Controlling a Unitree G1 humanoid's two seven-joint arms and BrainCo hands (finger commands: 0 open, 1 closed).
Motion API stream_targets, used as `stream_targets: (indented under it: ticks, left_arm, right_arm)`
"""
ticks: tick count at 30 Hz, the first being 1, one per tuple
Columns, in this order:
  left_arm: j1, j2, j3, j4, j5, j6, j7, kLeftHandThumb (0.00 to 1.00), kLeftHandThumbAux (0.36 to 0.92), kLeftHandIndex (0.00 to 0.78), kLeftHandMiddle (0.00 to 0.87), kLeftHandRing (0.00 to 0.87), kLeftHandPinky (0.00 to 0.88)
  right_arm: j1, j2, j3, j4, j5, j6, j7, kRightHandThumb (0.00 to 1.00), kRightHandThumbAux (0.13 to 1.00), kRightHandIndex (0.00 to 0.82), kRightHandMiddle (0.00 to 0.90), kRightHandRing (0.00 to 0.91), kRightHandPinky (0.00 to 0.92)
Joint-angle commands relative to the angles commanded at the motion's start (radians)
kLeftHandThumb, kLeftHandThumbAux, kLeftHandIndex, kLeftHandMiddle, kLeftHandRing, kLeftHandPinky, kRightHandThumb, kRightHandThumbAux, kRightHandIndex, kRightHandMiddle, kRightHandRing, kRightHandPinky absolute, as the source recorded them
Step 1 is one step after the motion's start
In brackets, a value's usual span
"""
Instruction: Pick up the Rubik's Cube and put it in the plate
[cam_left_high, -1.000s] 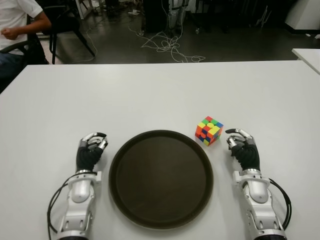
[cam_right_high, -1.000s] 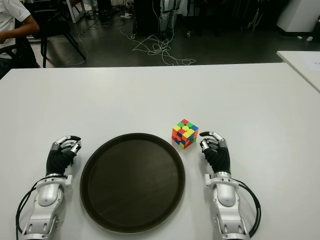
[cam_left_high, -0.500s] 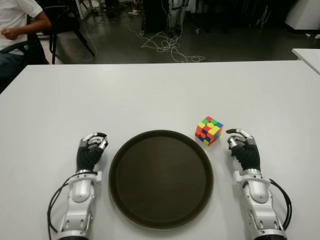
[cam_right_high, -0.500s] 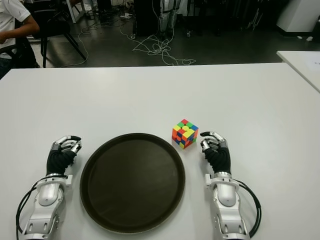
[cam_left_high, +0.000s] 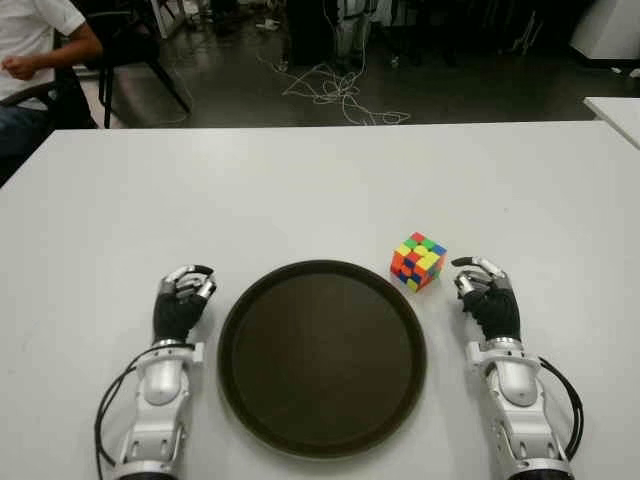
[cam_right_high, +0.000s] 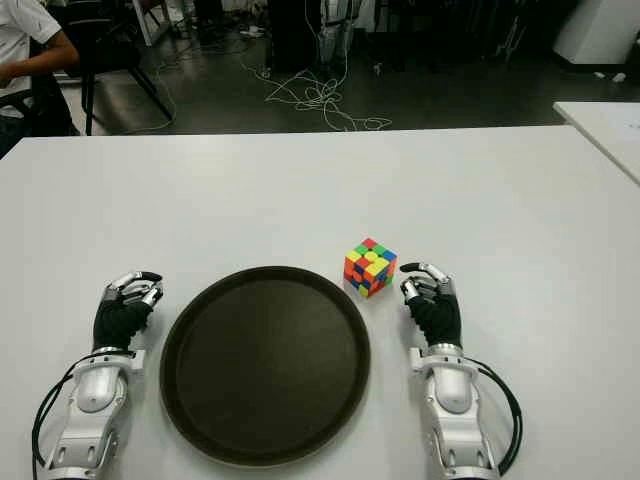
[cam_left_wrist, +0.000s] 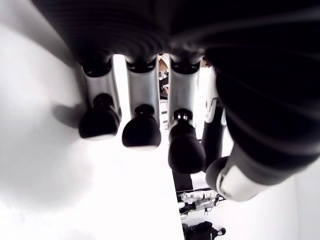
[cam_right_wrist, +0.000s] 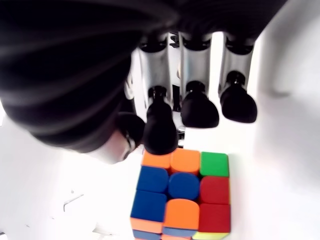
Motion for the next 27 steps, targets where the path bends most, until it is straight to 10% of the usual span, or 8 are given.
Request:
stream_targets:
  ticks: [13, 21, 24, 27]
  left_arm:
    - [0.002, 0.010, -0.006, -0.001, 0.005, -0.008, -0.007, 0.709, 0.706, 0.442, 0.802, 0.821, 0.800]
    - [0.007, 0.010, -0.007, -0.015, -0.005, 0.004, -0.016, 0.709, 0.706, 0.442, 0.806, 0.824, 0.802]
    - [0.005, 0.004, -0.002, -0.016, -0.011, 0.011, -0.013, 0.709, 0.706, 0.442, 0.806, 0.823, 0.802]
    - [0.004, 0.001, 0.002, -0.015, -0.019, 0.013, -0.012, 0.709, 0.706, 0.442, 0.804, 0.822, 0.801]
  right_arm:
    - [-0.043, -0.015, -0.068, -0.028, -0.054, 0.000, -0.120, 0.682, 0.733, 0.434, 0.759, 0.774, 0.769]
    - [-0.055, -0.009, -0.086, -0.049, -0.113, 0.021, -0.229, 0.669, 0.740, 0.412, 0.450, 0.466, 0.432]
    - [-0.053, -0.017, -0.081, -0.060, -0.131, 0.030, -0.242, 0.227, 0.805, 0.263, 0.318, 0.326, 0.298]
    - [-0.050, -0.025, -0.077, -0.075, -0.146, 0.039, -0.246, 0.074, 0.836, 0.176, 0.235, 0.234, 0.198]
